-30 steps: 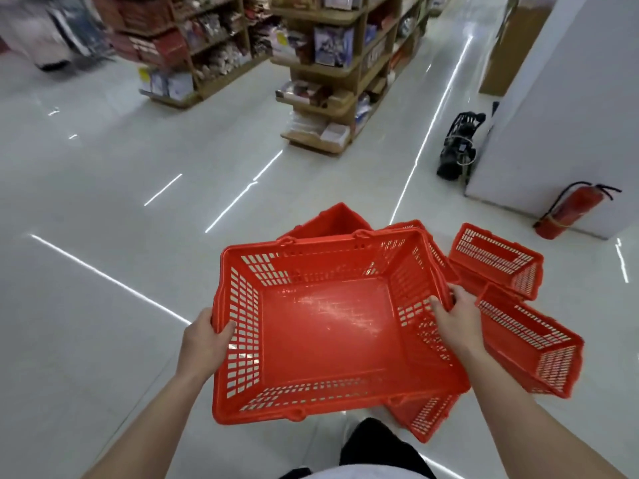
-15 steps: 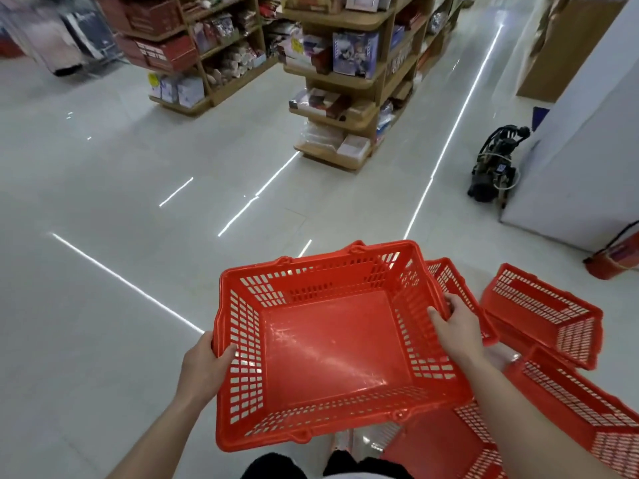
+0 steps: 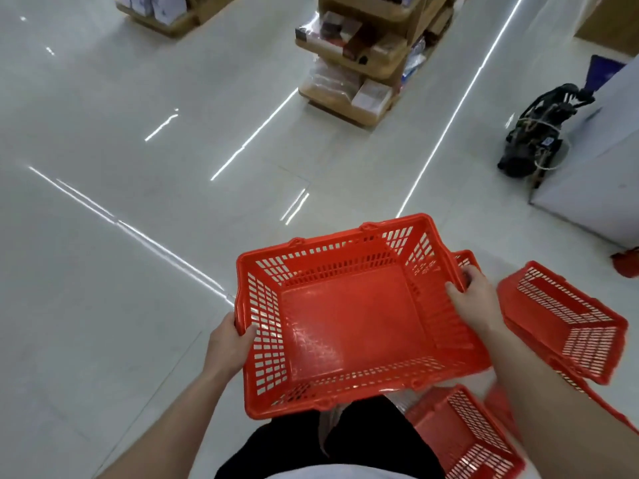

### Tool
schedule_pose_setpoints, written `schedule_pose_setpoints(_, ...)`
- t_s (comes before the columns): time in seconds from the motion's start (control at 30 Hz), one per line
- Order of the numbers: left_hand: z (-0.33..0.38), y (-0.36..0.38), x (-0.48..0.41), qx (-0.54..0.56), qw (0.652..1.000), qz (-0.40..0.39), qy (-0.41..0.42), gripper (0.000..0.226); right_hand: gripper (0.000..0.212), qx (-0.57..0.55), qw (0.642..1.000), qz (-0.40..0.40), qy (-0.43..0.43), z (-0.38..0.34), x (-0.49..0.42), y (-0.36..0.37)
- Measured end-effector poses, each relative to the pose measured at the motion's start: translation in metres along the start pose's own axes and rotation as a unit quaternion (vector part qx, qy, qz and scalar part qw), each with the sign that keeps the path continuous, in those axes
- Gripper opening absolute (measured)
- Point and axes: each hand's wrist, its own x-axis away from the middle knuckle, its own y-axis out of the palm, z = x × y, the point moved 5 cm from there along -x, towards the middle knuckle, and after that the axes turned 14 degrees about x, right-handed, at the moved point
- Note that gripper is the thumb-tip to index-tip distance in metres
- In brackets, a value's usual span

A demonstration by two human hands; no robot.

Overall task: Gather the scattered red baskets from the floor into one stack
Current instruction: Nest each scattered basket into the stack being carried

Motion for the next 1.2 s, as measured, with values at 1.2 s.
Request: schedule_pose_setpoints(1.2, -0.060, 0.198, -0.133, -0.193, 0.968, -0.038, -0.153, 0.065, 0.073, 0.239, 0.923, -0.297, -0.047, 0.057, -0.209, 0.208)
